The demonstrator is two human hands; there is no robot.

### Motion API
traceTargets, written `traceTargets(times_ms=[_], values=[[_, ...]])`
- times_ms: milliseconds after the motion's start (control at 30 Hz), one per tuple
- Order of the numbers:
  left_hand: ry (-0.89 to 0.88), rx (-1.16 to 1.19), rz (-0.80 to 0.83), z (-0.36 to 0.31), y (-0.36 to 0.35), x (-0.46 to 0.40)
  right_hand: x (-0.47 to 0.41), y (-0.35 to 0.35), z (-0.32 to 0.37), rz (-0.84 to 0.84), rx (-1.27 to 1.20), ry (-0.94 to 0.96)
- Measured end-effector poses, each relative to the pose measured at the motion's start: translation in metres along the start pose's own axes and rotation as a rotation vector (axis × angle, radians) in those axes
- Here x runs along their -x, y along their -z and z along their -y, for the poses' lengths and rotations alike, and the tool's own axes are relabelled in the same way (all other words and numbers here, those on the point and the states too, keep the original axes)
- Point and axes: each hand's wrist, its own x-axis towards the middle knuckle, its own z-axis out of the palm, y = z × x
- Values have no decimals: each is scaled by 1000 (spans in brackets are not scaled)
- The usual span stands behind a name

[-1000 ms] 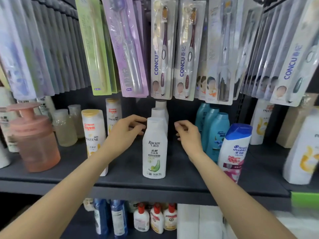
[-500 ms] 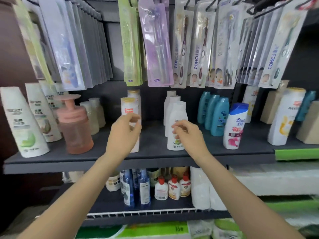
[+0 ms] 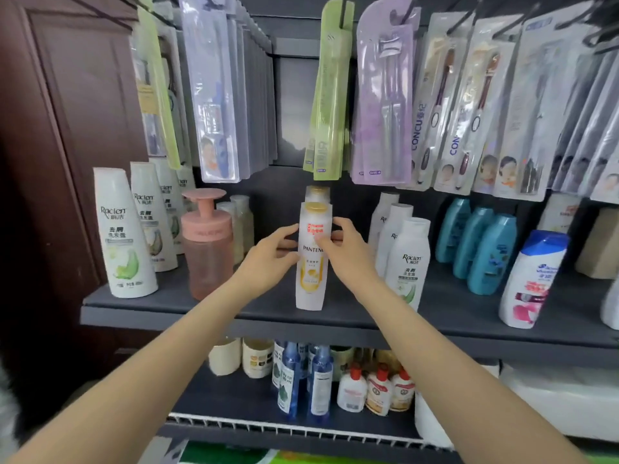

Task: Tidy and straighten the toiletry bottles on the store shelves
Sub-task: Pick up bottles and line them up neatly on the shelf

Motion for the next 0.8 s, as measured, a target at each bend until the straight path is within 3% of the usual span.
traceTargets(times_ms=[300,600,700,800], values=[[-75,80,116,15,17,-11,-18,-23,4,-128,-70,-19],[-116,102,298,43,43,-9,-9,-13,21,-117,-781,-184],[-195,40,243,42,49,-6,-3,-14,24,-106,-821,-204],[-302,-132,77,40,52,-2,-2,-16,27,-116,-730,-284]])
